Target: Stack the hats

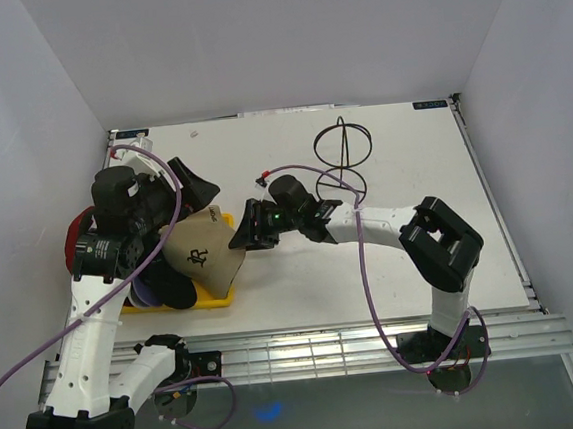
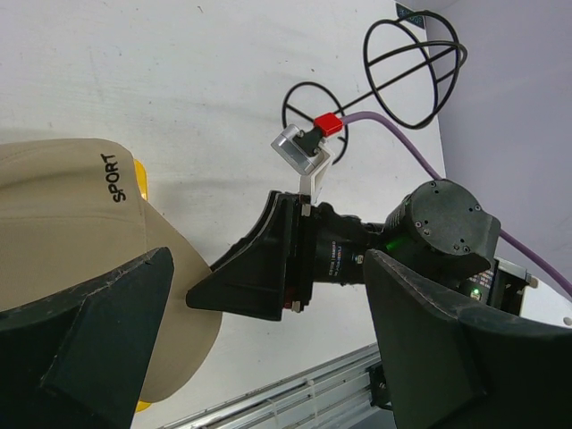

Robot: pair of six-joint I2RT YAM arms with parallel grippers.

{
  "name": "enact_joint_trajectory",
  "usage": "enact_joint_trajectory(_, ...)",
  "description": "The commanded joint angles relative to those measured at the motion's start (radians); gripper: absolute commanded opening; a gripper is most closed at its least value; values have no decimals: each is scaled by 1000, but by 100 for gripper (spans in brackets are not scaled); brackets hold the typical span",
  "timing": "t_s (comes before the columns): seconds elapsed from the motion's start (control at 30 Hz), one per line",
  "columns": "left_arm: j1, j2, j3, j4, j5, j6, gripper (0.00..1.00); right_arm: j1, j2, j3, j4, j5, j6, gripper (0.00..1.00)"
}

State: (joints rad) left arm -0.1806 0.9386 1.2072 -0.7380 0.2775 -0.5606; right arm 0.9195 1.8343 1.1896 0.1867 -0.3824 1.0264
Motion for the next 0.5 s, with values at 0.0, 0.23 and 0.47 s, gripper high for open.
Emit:
enact_joint_trajectory(0.0, -3, -15, 32, -4, 11, 1, 98, 5, 0, 21, 85, -33, 46, 44)
enact_joint_trajectory(0.23, -3, -20, 34, -4, 2, -1, 98, 5, -1, 18, 115, -73, 113, 13)
enact_joint_trajectory(0.47, -5, -8, 78, 31, -6, -59, 98, 5, -35, -1, 249, -96, 234, 8)
